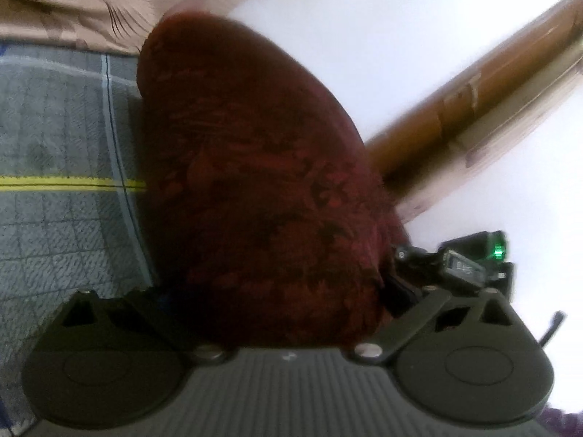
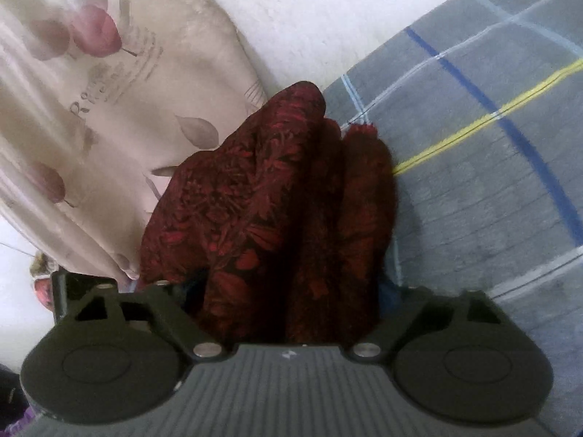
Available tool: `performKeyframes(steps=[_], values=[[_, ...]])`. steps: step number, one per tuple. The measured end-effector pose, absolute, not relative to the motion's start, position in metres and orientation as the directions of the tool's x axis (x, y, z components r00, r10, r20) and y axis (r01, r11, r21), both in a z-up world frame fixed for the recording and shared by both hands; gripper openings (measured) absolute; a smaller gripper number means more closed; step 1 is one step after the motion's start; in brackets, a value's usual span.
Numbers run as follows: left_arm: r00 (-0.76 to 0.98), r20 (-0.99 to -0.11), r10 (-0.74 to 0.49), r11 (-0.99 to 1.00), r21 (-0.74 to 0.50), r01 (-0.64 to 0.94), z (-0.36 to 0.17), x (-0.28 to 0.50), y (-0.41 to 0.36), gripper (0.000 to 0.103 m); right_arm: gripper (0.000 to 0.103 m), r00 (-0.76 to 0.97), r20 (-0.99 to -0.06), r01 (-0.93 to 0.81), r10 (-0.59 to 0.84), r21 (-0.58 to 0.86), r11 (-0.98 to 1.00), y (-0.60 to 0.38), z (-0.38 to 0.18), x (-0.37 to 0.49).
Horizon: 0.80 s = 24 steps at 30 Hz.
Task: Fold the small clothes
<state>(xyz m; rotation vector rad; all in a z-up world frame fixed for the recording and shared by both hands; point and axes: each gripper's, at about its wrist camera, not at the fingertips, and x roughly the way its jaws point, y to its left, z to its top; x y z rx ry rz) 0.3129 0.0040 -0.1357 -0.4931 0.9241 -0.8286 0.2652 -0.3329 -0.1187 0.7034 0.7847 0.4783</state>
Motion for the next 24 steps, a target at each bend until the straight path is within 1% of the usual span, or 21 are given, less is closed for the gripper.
performKeyframes(steps=[1, 2, 3, 5, 11, 17, 20, 24], values=[[0.359, -0.508, -0.783, 0.621, -0.664, 0.415, -0.132, 0.308, 0.002, 0.091, 0.068, 0.63, -0.468, -0.128, 0.62, 0.725, 0.676, -0.332, -0.118, 0.263], [0.376, -0.51, -0.774, 0.633, -0.65, 0.42, -0.128, 0.302, 0.002, 0.087, 0.058, 0.639, -0.461, -0.13, 0.616, 0.724, 0.677, -0.331, -0.116, 0.259], [0.391, -0.51, -0.766, 0.642, -0.642, 0.42, -0.124, 0.294, 0.001, 0.085, 0.053, 0.652, -0.45, -0.134, 0.61, 0.724, 0.677, -0.332, -0.111, 0.254], [0.413, -0.506, -0.758, 0.65, -0.641, 0.409, -0.114, 0.278, 0.003, 0.085, 0.051, 0.662, -0.442, -0.15, 0.605, 0.713, 0.685, -0.329, -0.102, 0.245], [0.459, -0.496, -0.737, 0.67, -0.628, 0.397, -0.077, 0.223, 0.025, 0.085, 0.049, 0.675, -0.391, -0.23, 0.626, 0.695, 0.681, -0.309, -0.063, 0.203], [0.502, -0.52, -0.691, 0.717, -0.583, 0.384, -0.038, 0.156, 0.058, 0.085, 0.049, 0.659, -0.34, -0.279, 0.67, 0.717, 0.638, -0.278, -0.032, 0.154], [0.512, -0.54, -0.668, 0.739, -0.562, 0.371, -0.033, 0.131, 0.075, 0.085, 0.049, 0.656, -0.324, -0.278, 0.682, 0.736, 0.617, -0.26, -0.029, 0.126], [0.517, -0.565, -0.643, 0.762, -0.544, 0.352, -0.04, 0.106, 0.093, 0.086, 0.049, 0.64, -0.321, -0.282, 0.698, 0.747, 0.602, -0.236, -0.037, 0.098]])
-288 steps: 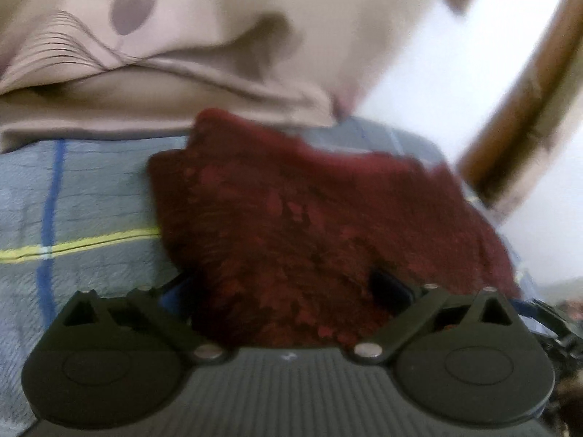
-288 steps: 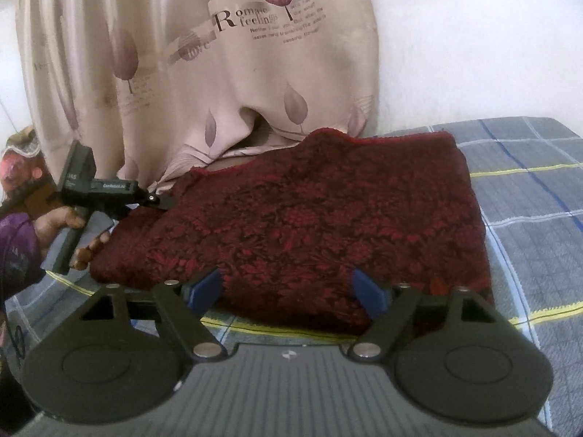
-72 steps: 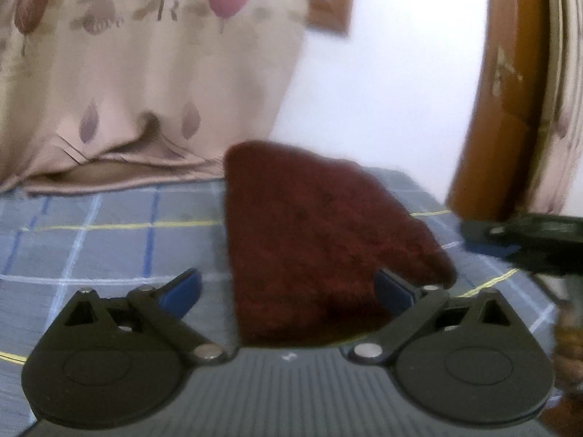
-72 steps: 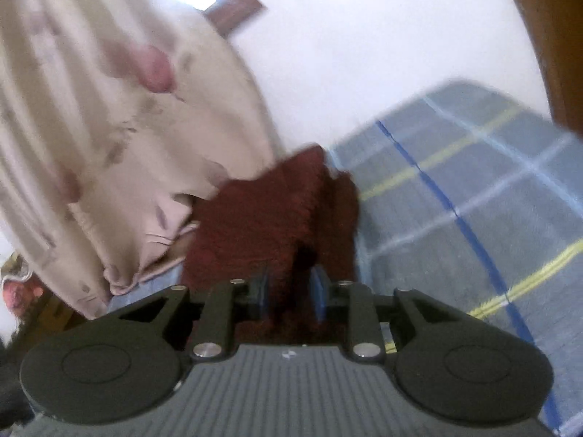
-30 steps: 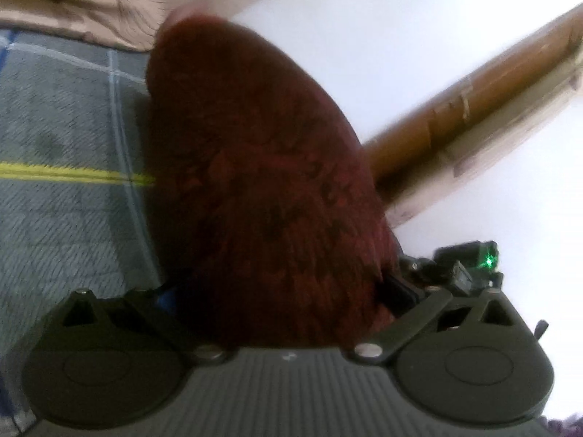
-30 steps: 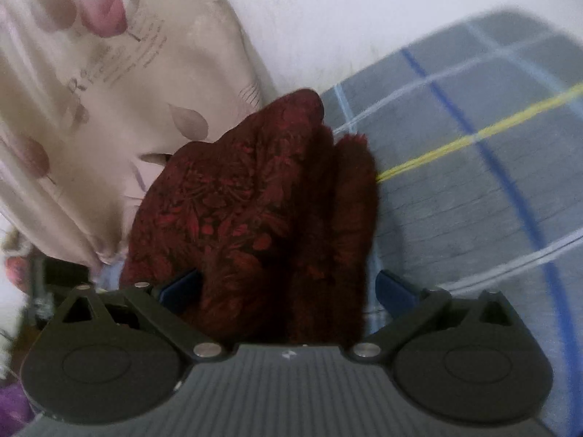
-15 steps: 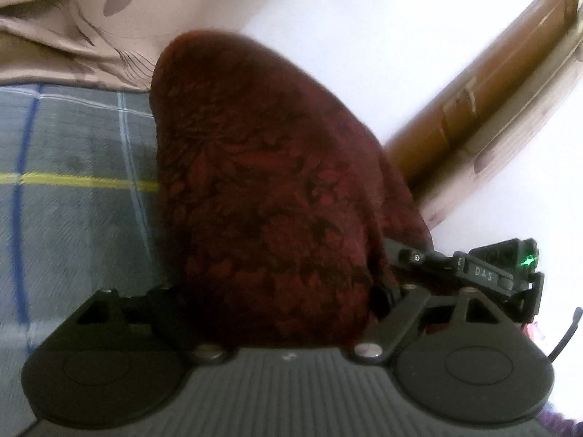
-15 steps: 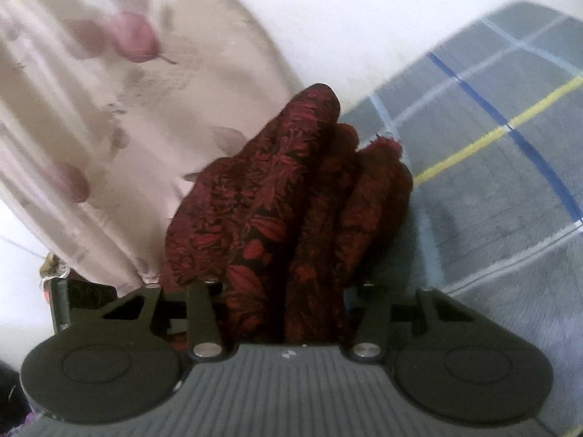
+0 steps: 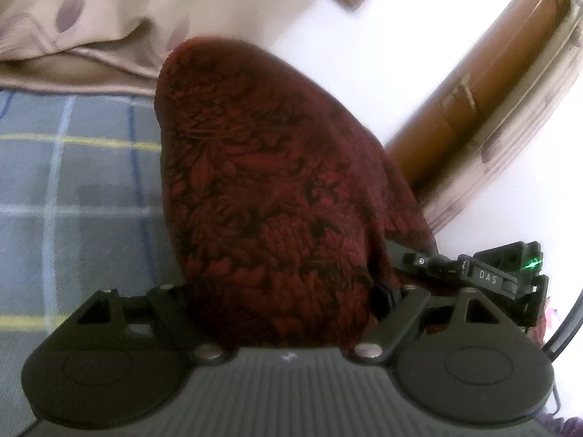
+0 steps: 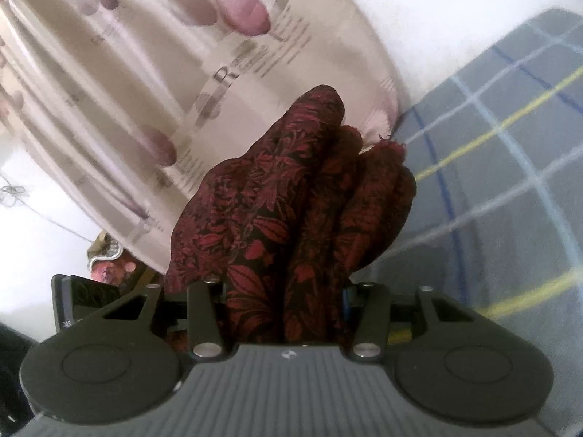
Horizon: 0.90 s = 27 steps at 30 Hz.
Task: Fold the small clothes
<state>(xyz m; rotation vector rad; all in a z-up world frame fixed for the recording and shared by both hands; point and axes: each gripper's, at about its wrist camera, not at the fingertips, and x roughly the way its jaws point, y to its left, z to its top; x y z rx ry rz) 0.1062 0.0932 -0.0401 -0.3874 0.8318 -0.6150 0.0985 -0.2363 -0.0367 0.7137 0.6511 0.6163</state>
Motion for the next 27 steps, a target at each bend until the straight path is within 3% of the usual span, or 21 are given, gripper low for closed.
performKeyframes(steps=[13, 19, 22, 27], values=[[0.548, -0.587, -0.596, 0.796, -0.519, 0.311, -0.089, 0.094, 0.111, 0.086, 0.049, 0.609, -0.399, -0.242, 0.686, 0.73, 0.64, -0.192, -0.083, 0.084], [0.581, -0.587, -0.565, 0.819, -0.485, 0.307, -0.095, 0.084, 0.109, 0.094, 0.05, 0.609, -0.419, -0.224, 0.674, 0.724, 0.653, -0.19, -0.096, 0.08], [0.626, -0.594, -0.505, 0.853, -0.455, 0.256, -0.093, 0.075, 0.104, 0.101, 0.054, 0.615, -0.439, -0.243, 0.656, 0.685, 0.687, -0.186, -0.092, 0.079], [0.723, -0.593, -0.354, 0.93, -0.304, 0.206, -0.075, 0.047, 0.101, 0.101, 0.075, 0.705, -0.463, -0.273, 0.537, 0.522, 0.808, -0.179, -0.064, 0.051]])
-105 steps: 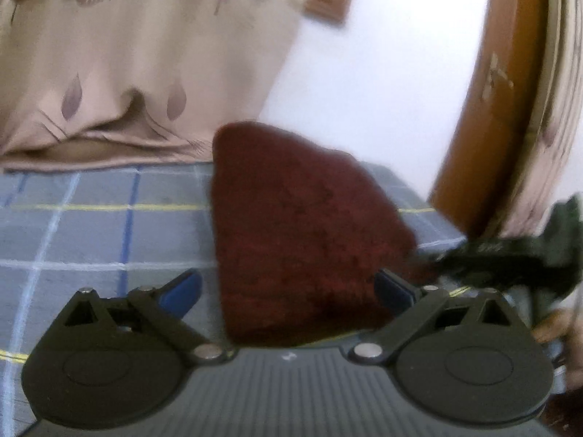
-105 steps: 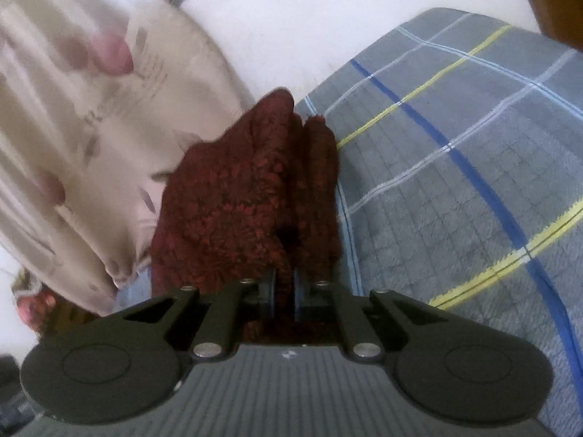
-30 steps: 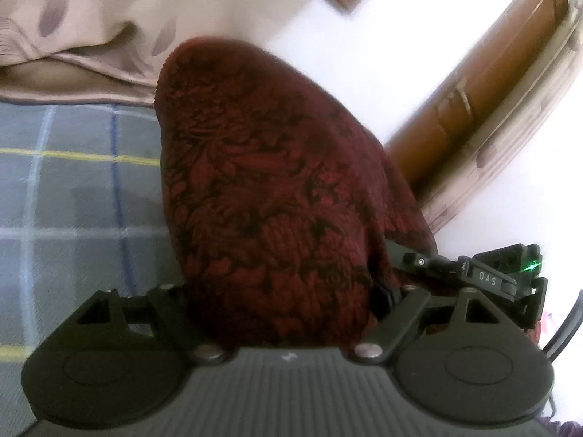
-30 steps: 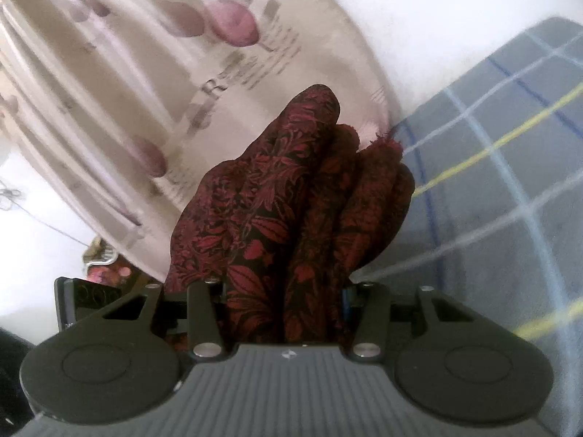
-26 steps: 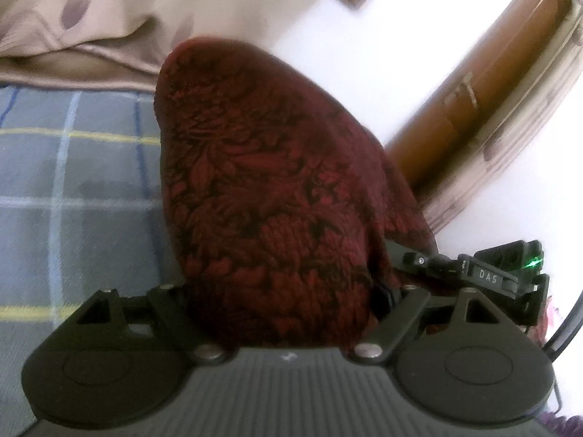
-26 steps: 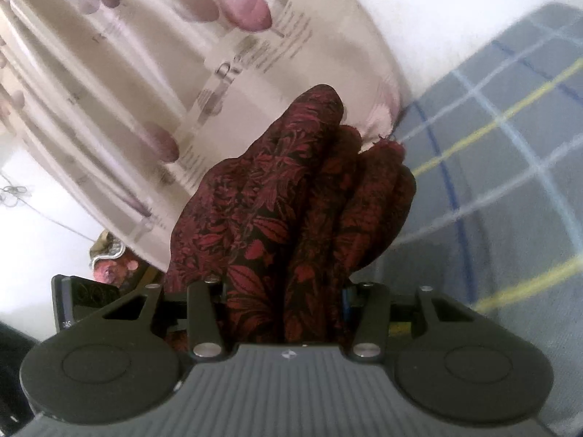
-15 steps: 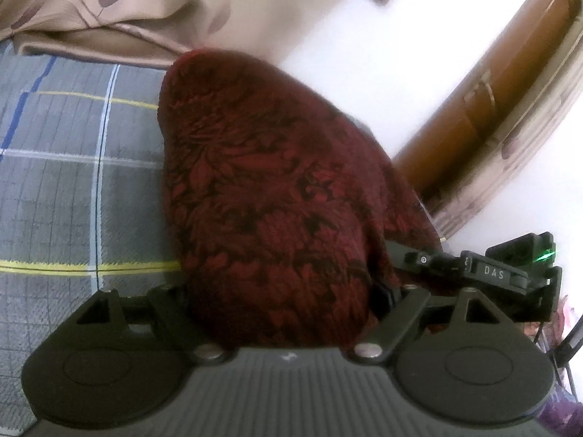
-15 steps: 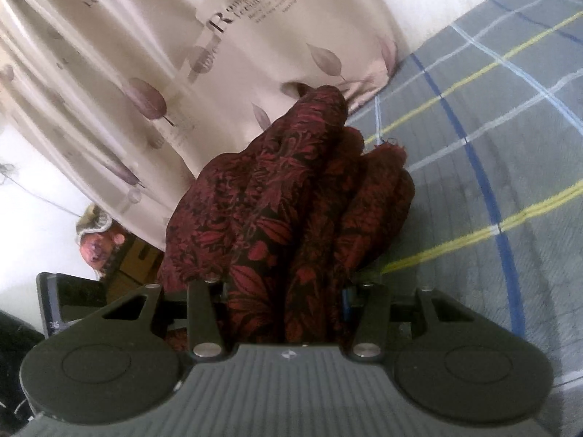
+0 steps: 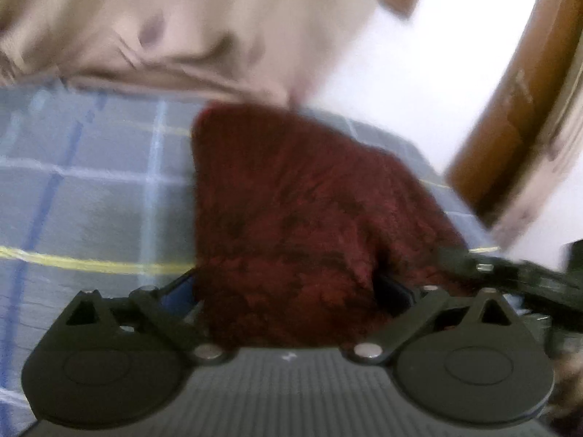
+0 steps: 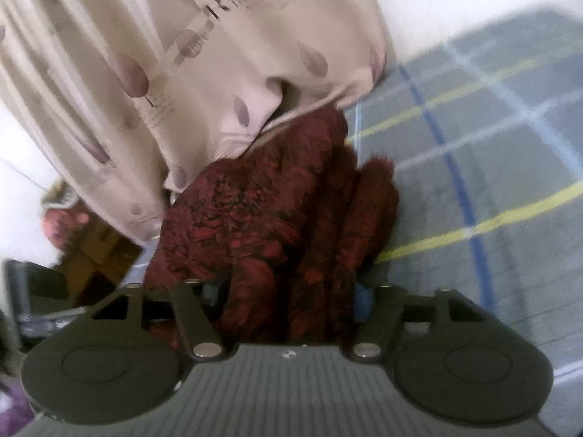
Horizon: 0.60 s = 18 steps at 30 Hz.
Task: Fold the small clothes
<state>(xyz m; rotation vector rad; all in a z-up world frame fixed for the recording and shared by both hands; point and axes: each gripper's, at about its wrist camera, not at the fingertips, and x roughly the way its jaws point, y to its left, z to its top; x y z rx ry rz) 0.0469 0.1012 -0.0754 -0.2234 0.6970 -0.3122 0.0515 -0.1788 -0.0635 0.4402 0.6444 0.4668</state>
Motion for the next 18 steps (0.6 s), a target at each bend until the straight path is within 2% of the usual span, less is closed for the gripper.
performKeyframes(steps=[4, 7, 9, 14, 18], values=[[0.829, -0.552, -0.092, 0.994, 0.002, 0.111, -0.052, 0.021, 0.068, 0.103, 0.091, 0.823, -0.41, -0.293, 0.393, 0.286, 0.912, -0.167, -0.032, 0.006], [0.863, -0.504, 0.04, 0.99, 0.134, 0.032, -0.04, 0.009, 0.049, 0.103, 0.099, 0.884, -0.34, -0.286, 0.32, 0.147, 0.947, -0.157, -0.013, -0.027], [0.874, -0.483, 0.053, 0.992, 0.128, 0.01, -0.032, 0.001, 0.046, 0.103, 0.101, 0.904, -0.306, -0.277, 0.299, 0.112, 0.954, -0.154, -0.007, -0.044], [0.898, -0.436, 0.057, 0.998, 0.036, -0.046, -0.013, -0.02, 0.05, 0.103, 0.101, 0.915, -0.275, -0.264, 0.295, 0.146, 0.953, -0.158, 0.002, -0.064], [0.896, -0.439, 0.071, 0.994, -0.042, -0.1, -0.006, -0.025, 0.06, 0.103, 0.102, 0.921, -0.264, -0.256, 0.288, 0.148, 0.955, -0.157, 0.01, -0.075]])
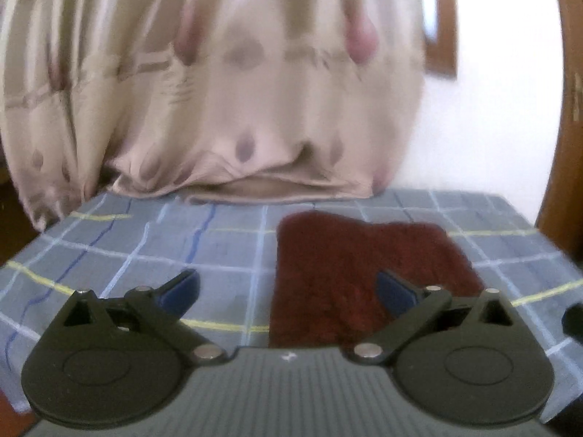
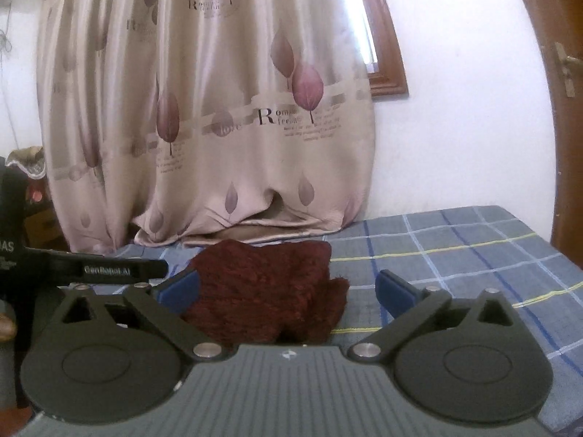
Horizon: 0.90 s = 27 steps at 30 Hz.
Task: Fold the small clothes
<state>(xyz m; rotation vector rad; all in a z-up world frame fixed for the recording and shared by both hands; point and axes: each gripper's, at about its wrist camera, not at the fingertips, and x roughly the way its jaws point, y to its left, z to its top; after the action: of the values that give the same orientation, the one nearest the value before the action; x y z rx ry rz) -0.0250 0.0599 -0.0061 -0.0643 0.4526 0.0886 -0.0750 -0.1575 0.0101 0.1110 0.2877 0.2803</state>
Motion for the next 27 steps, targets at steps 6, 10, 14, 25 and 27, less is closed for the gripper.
performKeyframes(steps=[6, 10, 14, 25, 27], values=[[0.898, -0.439, 0.007, 0.983, -0.161, -0.087, 0.0, -0.033, 0.08, 0.103, 0.103, 0.92, -0.253, -0.266, 0.3, 0.161, 0.95, -0.153, 0.017, -0.086], [0.913, -0.405, 0.045, 0.989, -0.113, -0.099, 0.005, -0.04, 0.077, 0.103, 0.103, 0.916, -0.25, -0.288, 0.314, 0.135, 0.948, -0.144, 0.019, -0.092], [0.924, -0.377, 0.06, 0.993, -0.076, -0.095, 0.01, -0.044, 0.074, 0.103, 0.103, 0.915, -0.246, -0.299, 0.321, 0.124, 0.946, -0.139, 0.022, -0.096], [0.944, -0.324, 0.063, 0.997, -0.027, -0.076, 0.016, -0.052, 0.068, 0.103, 0.103, 0.914, -0.238, -0.307, 0.329, 0.125, 0.943, -0.136, 0.026, -0.099], [0.94, -0.336, 0.062, 0.997, -0.023, -0.074, 0.015, -0.052, 0.065, 0.103, 0.103, 0.913, -0.242, -0.306, 0.329, 0.129, 0.943, -0.135, 0.025, -0.099]])
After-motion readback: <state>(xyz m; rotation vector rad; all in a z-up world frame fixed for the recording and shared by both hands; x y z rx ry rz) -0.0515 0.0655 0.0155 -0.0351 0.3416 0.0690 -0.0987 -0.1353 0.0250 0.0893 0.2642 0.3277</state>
